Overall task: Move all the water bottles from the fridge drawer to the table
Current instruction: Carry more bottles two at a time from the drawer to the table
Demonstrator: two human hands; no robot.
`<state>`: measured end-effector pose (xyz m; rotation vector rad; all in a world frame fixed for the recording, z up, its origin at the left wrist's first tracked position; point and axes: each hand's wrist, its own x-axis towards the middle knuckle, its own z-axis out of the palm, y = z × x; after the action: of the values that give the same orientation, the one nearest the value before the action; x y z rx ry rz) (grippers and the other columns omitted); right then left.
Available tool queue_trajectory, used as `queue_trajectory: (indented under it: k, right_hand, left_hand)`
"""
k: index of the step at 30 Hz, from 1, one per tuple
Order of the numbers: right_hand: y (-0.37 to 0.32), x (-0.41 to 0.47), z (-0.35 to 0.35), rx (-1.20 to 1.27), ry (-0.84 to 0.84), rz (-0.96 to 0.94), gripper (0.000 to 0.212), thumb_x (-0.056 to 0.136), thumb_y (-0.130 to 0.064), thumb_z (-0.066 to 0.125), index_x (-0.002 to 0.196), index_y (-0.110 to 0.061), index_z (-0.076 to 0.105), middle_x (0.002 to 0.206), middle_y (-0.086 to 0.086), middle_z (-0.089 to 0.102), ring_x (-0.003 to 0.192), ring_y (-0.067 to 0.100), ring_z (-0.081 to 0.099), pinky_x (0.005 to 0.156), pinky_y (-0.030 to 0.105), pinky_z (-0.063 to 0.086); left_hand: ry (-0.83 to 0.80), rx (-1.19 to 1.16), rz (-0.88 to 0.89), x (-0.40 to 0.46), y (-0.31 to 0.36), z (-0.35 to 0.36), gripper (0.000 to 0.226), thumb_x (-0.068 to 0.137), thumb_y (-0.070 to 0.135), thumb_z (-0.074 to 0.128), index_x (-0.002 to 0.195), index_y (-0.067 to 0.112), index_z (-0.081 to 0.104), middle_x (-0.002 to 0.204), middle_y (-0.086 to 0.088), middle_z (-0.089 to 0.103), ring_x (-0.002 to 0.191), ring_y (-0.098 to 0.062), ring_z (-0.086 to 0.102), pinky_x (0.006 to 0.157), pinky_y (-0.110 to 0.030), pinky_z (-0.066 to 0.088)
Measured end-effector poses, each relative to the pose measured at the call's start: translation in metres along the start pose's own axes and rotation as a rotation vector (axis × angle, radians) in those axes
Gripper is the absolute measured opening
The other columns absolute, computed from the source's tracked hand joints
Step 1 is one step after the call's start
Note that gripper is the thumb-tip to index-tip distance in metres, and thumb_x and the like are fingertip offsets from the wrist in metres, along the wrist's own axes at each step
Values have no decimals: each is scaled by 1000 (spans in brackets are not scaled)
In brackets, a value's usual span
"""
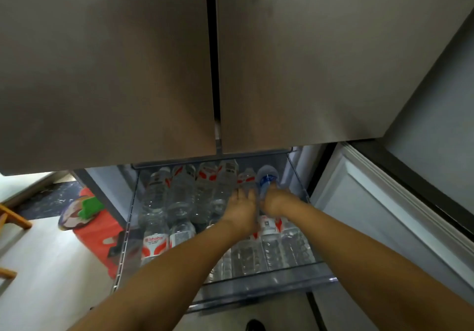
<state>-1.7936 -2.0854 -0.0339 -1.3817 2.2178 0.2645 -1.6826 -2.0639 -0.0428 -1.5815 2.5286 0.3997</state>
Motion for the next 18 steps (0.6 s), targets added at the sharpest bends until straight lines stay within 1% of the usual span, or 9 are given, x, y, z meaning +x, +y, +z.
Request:
queue_trajectory:
  k: [3,4,6,9,10,12,14,16,18]
  right_hand:
    - [2,-24,3,-70,-82,-23,93,90,-30,57,153,-8,-9,153,20,27,129,35,44,100,39,46]
    - [6,-31,3,-77,-112,-29,94,92,-29,56,151,-6,-13,154,19,27,130,34,44,101,38,45]
    - [12,-49,2,-3,-125,-42,91,92,-30,56,152,-2,-6,147,20,36,125,32,49,96,35,45]
    - [22,-68,5,136,-156,-59,84,88,-39,62,150,-6,16,148,18,35,129,34,45,104,38,44]
    - [26,-73,6,187,-181,-29,82,86,-40,64,148,-8,22,146,17,37,125,33,48,100,39,48]
    - [33,-81,6,273,-264,46,80,82,-39,70,145,-10,29,137,16,45,113,31,56,85,36,54]
    - [36,-86,2,279,-328,79,79,81,-39,72,144,-12,31,134,16,49,112,31,58,80,36,53]
    - [38,-85,-3,262,-367,93,75,83,-42,70,142,-13,34,129,17,53,112,31,59,86,38,52]
    - [37,-83,-8,302,-336,88,68,86,-49,64,138,-11,41,121,15,56,107,29,58,91,39,52]
  left_hand:
    - [9,110,84,-28,-5,0,94,88,32,61,151,3,-4,156,-29,5,146,-39,5,120,-40,8]
    - [-2,127,103,-34,-8,2,95,89,32,61,151,4,-5,156,-28,1,147,-38,2,120,-41,7]
    - [-14,111,128,-44,-16,6,99,87,39,64,151,9,-6,158,-24,-5,147,-37,-3,120,-42,6]
    - [-29,82,183,-54,-26,7,99,86,43,65,152,13,-4,158,-23,-7,147,-36,-3,119,-43,9]
    - [-45,100,209,-57,-28,7,98,88,42,63,152,13,-4,158,-22,-9,147,-36,-4,119,-43,10]
    - [-80,123,264,-65,-30,4,93,89,41,61,152,16,-3,158,-20,-9,147,-36,-3,119,-45,14]
    - [-76,77,319,-70,-34,-2,79,90,45,56,152,18,13,159,-14,5,147,-33,8,116,-46,25]
    - [10,-26,351,-70,-35,-8,57,93,46,49,141,18,39,148,-11,31,137,-27,30,107,-41,38]
    - [108,-211,257,-61,-32,-16,44,95,42,46,129,15,51,134,-9,45,119,-23,48,96,-36,46]
